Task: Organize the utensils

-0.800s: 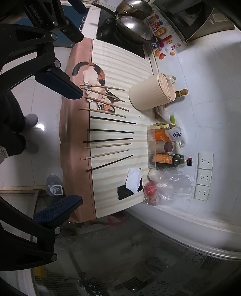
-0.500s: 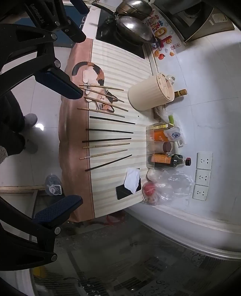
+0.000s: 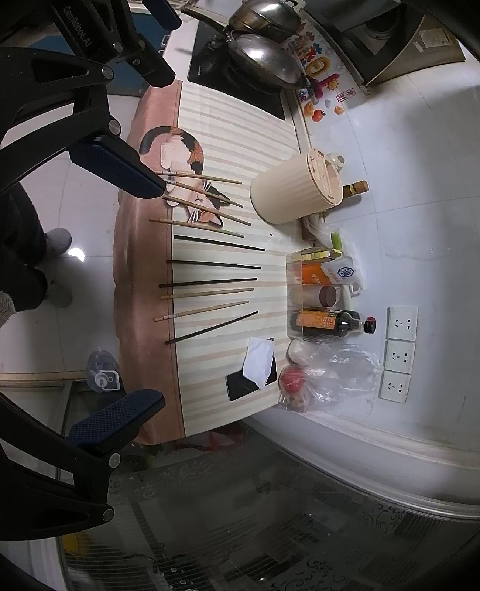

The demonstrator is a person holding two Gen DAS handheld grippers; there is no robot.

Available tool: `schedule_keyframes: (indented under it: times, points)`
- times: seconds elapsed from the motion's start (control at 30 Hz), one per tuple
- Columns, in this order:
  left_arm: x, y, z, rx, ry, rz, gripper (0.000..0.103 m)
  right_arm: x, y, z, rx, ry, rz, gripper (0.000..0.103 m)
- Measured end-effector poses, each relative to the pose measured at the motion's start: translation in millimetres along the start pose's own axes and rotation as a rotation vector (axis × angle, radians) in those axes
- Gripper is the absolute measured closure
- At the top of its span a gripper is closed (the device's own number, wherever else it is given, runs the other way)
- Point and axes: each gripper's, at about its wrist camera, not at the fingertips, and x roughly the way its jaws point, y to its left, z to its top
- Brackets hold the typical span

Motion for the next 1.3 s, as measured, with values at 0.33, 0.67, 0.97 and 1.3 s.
schedule_keyframes:
  times: [0.33, 0.67, 0.97, 1.3]
  points:
    - [-1.5, 1.9, 0.4, -0.001, -0.001, -0.003, 0.0, -2.9, 2.1, 1.9, 0.001, -0.01, 0.002, 0.0]
    - [-1.7, 2.5, 0.7, -0.003, -0.004, -0.003, 0.0, -4.8, 1.2, 2.3, 0.001, -0.012, 0.003, 0.0]
    - [-2.1, 2.8, 1.7, -0.003, -0.005, -0.003, 0.0, -6.9, 0.5, 6.2, 0.004, -0.017, 0.002, 0.0]
    - [-2.5, 2.5, 1.8, -0.005, -0.006, -0.005, 0.0, -7.2, -1.1, 7.7, 0.005, -0.02, 0.001, 0.0]
